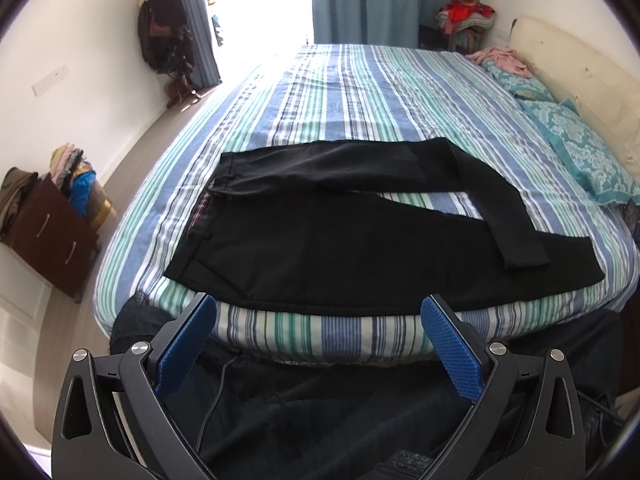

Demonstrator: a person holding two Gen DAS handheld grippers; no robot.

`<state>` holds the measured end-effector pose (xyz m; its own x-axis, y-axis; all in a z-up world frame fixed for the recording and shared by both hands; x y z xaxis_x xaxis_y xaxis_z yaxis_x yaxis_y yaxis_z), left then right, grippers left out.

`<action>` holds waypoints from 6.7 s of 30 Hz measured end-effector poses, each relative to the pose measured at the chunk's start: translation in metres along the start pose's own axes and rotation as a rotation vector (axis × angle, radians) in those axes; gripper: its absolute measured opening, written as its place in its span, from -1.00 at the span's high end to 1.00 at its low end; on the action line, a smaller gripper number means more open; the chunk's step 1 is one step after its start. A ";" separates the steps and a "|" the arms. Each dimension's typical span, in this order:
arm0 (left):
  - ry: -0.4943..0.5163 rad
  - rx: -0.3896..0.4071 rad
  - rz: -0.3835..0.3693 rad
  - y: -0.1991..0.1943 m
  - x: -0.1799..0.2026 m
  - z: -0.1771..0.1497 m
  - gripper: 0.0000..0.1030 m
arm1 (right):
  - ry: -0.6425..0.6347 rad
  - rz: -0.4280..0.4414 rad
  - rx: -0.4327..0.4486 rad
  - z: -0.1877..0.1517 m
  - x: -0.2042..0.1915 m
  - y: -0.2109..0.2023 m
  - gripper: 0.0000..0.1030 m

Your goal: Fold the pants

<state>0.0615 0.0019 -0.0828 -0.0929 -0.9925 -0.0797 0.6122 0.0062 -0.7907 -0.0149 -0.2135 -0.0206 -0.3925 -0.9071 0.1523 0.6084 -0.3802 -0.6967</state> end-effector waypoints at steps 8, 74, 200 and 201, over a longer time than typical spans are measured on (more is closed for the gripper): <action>0.006 0.004 0.002 0.000 0.001 0.001 -0.99 | -0.006 0.006 0.000 0.001 -0.003 0.002 -1.00; 0.002 0.005 0.001 -0.002 -0.001 -0.001 -0.99 | -0.025 0.024 -0.019 -0.002 -0.013 0.008 -1.00; 0.054 -0.181 0.126 0.073 -0.005 -0.011 -0.99 | -0.589 0.342 -0.271 -0.073 -0.095 0.283 0.11; 0.056 -0.184 0.133 0.074 -0.007 -0.010 -0.99 | -0.576 0.352 -0.275 -0.067 -0.094 0.283 0.58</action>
<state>0.0994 0.0102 -0.1473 -0.0675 -0.9732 -0.2200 0.4691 0.1637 -0.8679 0.1481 -0.2242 -0.2792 0.2660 -0.9473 0.1786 0.4067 -0.0577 -0.9117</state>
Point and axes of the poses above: each gripper's, at about its wrist camera, not at the fingertips, and y roughly the way its jaws point, x to its right, z to its top, the point moved 10 cm from there along y, roughly the way its jaws point, and after that the axes turned 2 degrees about y, right-handed, at the moved point
